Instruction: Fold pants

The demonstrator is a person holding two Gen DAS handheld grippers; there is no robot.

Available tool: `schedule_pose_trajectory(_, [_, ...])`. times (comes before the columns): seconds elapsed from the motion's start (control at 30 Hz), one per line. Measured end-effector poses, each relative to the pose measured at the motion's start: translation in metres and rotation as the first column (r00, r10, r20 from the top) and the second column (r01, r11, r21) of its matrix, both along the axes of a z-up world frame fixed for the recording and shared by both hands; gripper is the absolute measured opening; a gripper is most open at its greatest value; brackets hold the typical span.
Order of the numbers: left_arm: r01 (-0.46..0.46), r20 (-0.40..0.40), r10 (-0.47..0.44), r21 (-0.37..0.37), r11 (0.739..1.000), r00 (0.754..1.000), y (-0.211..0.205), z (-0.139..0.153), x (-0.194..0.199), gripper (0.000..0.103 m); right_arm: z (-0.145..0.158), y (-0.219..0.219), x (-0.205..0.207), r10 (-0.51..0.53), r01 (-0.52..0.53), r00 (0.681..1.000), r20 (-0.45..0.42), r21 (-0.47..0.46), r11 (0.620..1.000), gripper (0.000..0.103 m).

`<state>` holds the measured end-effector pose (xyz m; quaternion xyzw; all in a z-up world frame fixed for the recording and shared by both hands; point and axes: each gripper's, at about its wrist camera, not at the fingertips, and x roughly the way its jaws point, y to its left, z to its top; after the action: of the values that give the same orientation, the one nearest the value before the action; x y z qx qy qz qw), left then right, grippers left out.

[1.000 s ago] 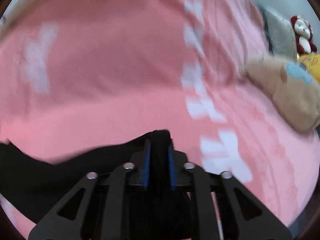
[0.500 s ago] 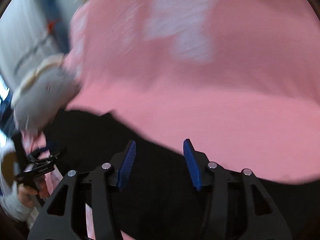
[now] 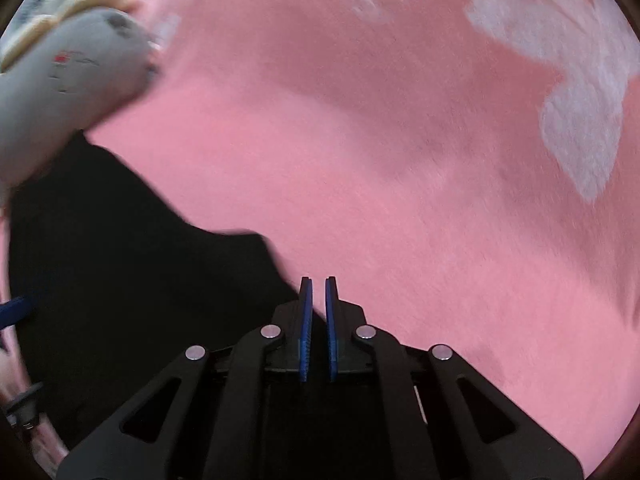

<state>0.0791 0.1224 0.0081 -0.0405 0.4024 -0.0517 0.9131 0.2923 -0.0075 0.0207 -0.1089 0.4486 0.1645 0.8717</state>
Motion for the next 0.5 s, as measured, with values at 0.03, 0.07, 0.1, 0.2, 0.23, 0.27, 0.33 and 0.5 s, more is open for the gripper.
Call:
schedule_pose_trajectory(0.03, [-0.001,-0.004,0.001,0.004,1.0,1.0,0.0,-0.001,0.0,0.086,0.007,-0.013,-0.007,-0.021,0.02,1.0,0.014,0.044,0.999,0.008])
schedule_pose_trajectory(0.07, [-0.002,-0.005,0.002,0.005,1.0,1.0,0.0,-0.001,-0.001,0.086,0.013,-0.02,-0.013,-0.023,0.021,1.0,0.021,0.077,0.997,0.011])
schedule_pose_trajectory(0.1, [-0.006,-0.003,0.006,0.006,1.0,1.0,0.001,-0.001,-0.002,0.086,0.024,-0.031,-0.029,-0.018,0.015,0.999,0.028,0.125,0.992,0.02])
schedule_pose_trajectory(0.2, [-0.003,-0.005,0.003,0.002,1.0,1.0,-0.001,-0.001,-0.002,0.086,0.03,-0.044,-0.044,0.011,-0.014,1.0,0.024,0.14,0.99,0.071])
schedule_pose_trajectory(0.23, [0.001,-0.006,-0.001,0.004,1.0,1.0,-0.002,-0.001,-0.001,0.086,0.025,-0.046,-0.043,0.031,-0.033,0.999,0.017,0.137,0.99,0.07])
schedule_pose_trajectory(0.27, [0.006,-0.006,-0.006,0.015,1.0,1.0,-0.005,-0.001,-0.001,0.086,0.019,-0.045,-0.039,0.038,-0.037,0.999,-0.004,0.136,0.99,0.07])
schedule_pose_trajectory(0.33, [0.009,-0.004,-0.009,0.038,0.999,1.0,-0.01,-0.002,-0.003,0.086,0.001,-0.046,-0.027,0.043,-0.029,0.995,-0.086,0.153,0.988,0.061])
schedule_pose_trajectory(0.5, [0.001,-0.004,-0.001,0.086,0.996,1.0,-0.014,-0.006,-0.004,0.086,-0.02,-0.038,-0.014,0.032,-0.022,0.995,-0.09,0.112,0.993,0.004])
